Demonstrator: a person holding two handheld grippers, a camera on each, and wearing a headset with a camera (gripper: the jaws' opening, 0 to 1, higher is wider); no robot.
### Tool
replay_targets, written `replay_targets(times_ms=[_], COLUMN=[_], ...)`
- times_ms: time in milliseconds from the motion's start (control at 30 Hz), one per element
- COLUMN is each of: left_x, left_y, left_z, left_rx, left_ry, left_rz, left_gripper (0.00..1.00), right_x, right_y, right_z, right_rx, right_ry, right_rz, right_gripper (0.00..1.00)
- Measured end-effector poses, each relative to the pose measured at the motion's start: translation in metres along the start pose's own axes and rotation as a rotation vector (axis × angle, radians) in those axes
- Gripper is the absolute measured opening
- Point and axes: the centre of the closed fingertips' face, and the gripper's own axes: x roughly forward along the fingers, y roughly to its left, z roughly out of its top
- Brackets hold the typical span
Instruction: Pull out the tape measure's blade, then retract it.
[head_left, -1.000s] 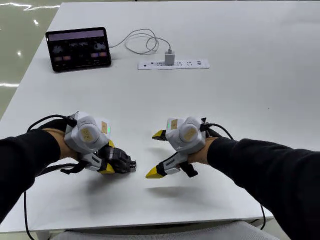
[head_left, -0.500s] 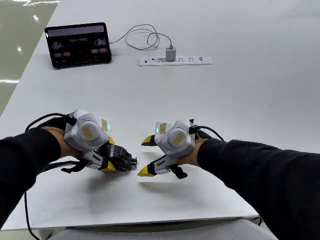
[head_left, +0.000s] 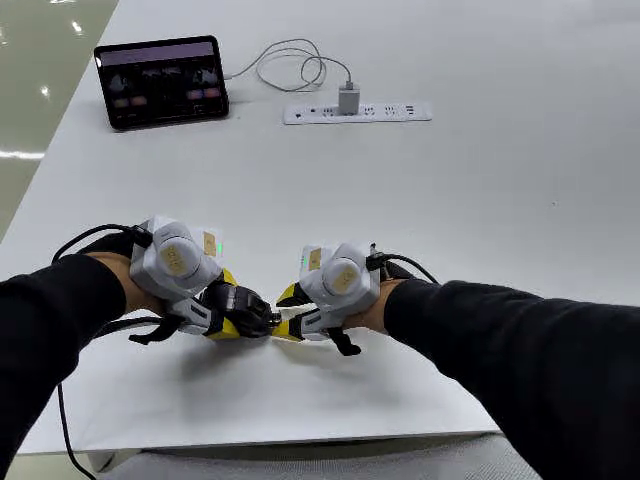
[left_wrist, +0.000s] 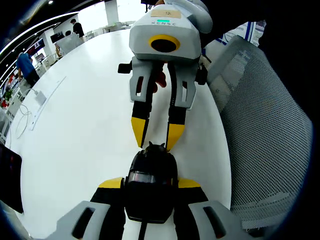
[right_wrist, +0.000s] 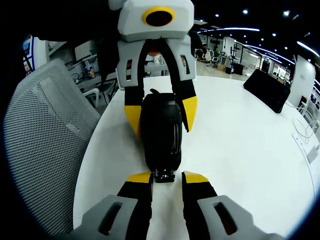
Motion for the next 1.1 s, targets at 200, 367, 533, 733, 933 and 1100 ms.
replay_targets(times_ms=[200,367,533,733,933,1100], left_x=[0.0,0.0,0.0,0.0,0.0,0.0], left_y=[0.0,-0.001,-0.001,-0.002,-0.001,-0.001], left_z=[0.001,0.001,0.001,0.001,0.0,0.0], left_rx=[-0.009,-0.016,-0.014,-0.023,-0.03,-0.037], left_ry=[-0.007,-0.009,-0.014,-0.01,-0.005,-0.006], left_rz=[-0.003,-0.004,-0.005,-0.003,-0.004,-0.007], left_gripper=[0.33,0.33,0.33,0.33,0.33,0.33], right_x=[0.004,0.008,0.009,0.011,0.009,0.008], right_y=[0.002,0.004,0.005,0.003,0.001,0.002], right_z=[-0.003,-0.002,-0.004,-0.005,-0.005,-0.005], right_rx=[-0.01,-0.032,-0.074,-0.084,-0.055,-0.043], right_ry=[0.016,0.025,0.081,0.081,0.052,0.059], right_rz=[0.02,0.027,0.024,0.013,0.015,0.021], right_gripper=[0.15,0.12,0.12,0.11,0.1,0.09])
